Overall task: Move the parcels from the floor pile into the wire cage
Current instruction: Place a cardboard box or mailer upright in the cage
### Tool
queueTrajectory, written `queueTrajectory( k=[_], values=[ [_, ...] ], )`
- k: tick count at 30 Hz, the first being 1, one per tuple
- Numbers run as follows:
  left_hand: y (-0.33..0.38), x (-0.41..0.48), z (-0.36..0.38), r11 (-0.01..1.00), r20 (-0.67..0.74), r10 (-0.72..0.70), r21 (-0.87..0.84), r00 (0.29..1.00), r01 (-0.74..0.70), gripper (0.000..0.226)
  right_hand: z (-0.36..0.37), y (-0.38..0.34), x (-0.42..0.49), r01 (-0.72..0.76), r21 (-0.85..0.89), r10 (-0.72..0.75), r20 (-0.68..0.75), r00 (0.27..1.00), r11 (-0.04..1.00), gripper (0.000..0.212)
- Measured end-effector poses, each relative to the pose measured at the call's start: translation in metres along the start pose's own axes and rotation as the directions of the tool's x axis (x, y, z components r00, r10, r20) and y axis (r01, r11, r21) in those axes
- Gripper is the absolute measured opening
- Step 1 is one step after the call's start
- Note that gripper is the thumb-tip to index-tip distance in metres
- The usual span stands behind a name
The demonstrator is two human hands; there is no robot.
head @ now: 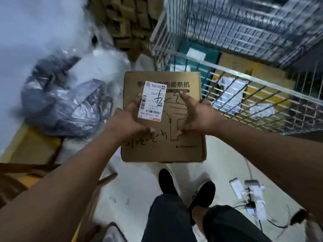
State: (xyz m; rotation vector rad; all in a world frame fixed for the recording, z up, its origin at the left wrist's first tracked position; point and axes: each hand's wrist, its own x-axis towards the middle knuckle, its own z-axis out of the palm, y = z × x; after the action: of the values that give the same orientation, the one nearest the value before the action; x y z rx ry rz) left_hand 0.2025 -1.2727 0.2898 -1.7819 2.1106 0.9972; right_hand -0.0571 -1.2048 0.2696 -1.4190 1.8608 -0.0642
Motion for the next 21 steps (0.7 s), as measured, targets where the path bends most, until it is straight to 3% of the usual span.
queueTrajectory(
  k=[7, 11, 21],
  values=[
    [0.048, -0.051, -0.118, 0.993, -0.052, 0.064, 0.098, 0.997, -0.059, 0.124, -0.105, -0.064, -0.048, 0.092, -0.021, -0.091, 0.033, 0.995, 0.996, 0.142],
    [0.082, -0.062, -0.165, 0.984, -0.110, 0.130, 0.135, 0.985, -0.114, 0.120, -0.156, -0.080, -0.064, 0.097, 0.011, -0.096, -0.021, 0.995, 0.995, 0.139],
    [0.214, 0.022, -0.224, 0.944, -0.065, 0.319, 0.104, 0.945, -0.312, 0.116, -0.287, -0.035, -0.038, 0.001, 0.077, 0.010, -0.146, 0.989, 0.997, 0.136]
  ],
)
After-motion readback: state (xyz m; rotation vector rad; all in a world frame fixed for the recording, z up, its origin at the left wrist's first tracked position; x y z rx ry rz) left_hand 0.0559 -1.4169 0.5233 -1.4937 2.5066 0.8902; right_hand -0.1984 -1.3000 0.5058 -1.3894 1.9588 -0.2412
